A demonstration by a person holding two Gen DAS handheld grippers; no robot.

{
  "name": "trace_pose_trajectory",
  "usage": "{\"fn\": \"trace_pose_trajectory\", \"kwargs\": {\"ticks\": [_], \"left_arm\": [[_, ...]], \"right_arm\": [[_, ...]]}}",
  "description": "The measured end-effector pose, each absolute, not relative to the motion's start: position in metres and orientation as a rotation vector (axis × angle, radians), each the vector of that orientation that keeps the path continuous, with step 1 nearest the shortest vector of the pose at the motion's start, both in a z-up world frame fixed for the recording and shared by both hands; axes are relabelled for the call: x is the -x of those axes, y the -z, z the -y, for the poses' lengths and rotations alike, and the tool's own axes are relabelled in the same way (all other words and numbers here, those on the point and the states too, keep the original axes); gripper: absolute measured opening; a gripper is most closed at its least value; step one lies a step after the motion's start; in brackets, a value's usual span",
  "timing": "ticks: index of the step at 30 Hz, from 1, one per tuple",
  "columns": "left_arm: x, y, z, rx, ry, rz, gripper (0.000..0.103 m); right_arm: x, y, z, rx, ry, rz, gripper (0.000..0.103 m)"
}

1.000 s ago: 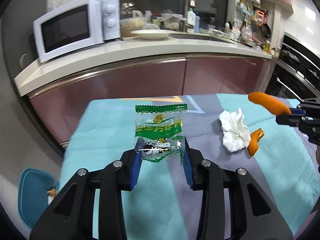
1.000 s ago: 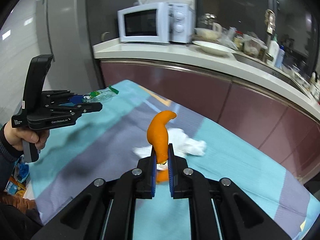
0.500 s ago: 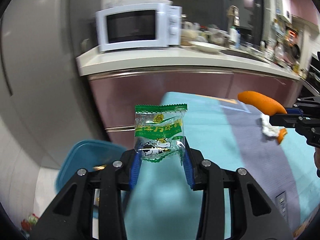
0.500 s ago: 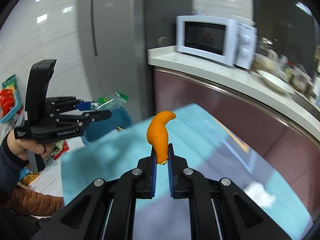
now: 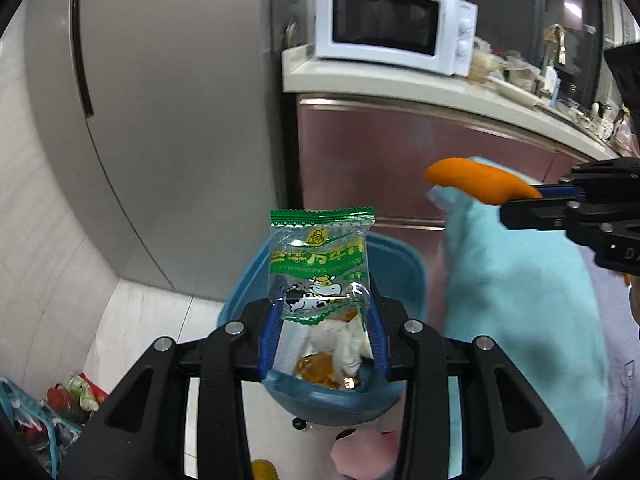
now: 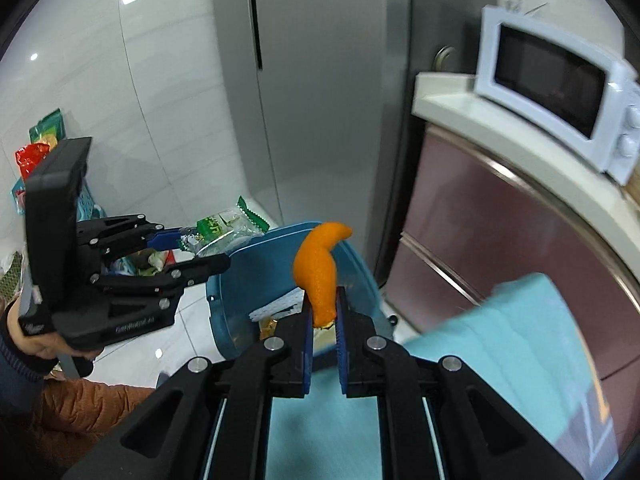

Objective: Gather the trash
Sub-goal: 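Carry the wrapper and orange peel with both grippers over the bin, then open both grippers to drop the wrapper and peel into the bin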

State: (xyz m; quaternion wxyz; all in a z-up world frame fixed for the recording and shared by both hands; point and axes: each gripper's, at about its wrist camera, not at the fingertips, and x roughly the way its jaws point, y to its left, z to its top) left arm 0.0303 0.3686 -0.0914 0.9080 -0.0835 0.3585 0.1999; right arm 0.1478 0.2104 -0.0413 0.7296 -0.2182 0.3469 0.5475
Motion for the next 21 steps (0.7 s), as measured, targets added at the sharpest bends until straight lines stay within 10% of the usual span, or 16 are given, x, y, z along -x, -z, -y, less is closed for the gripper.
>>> {"fn": "trace_pose_trajectory", "kwargs": {"ticks": [13, 17, 19, 21], "left_arm": [[-0.060, 0.156, -0.412, 0.261, -0.394, -0.841, 0.053], [-0.062, 0.166, -0.416, 0.268, -0.408, -0.846, 0.068], [-0.060, 0.164, -0.416, 0.266, -0.429, -0.829, 0.092], [-0.056, 0.159, -0.414, 0.267, -0.439, -0.805, 0.097]], "right_arm": [[-0.162, 0.111, -0.286, 0.583, -1.146, -0.927, 0.014], [-0.168, 0.121, -0.292, 0.566, -1.136, -0.945, 0.035], [-0.171, 0.121, -0.290, 0.540, -1.132, -0.947, 0.045], [-0.175, 0.118, -0.285, 0.513, -1.113, -0.932, 0.081]]}}
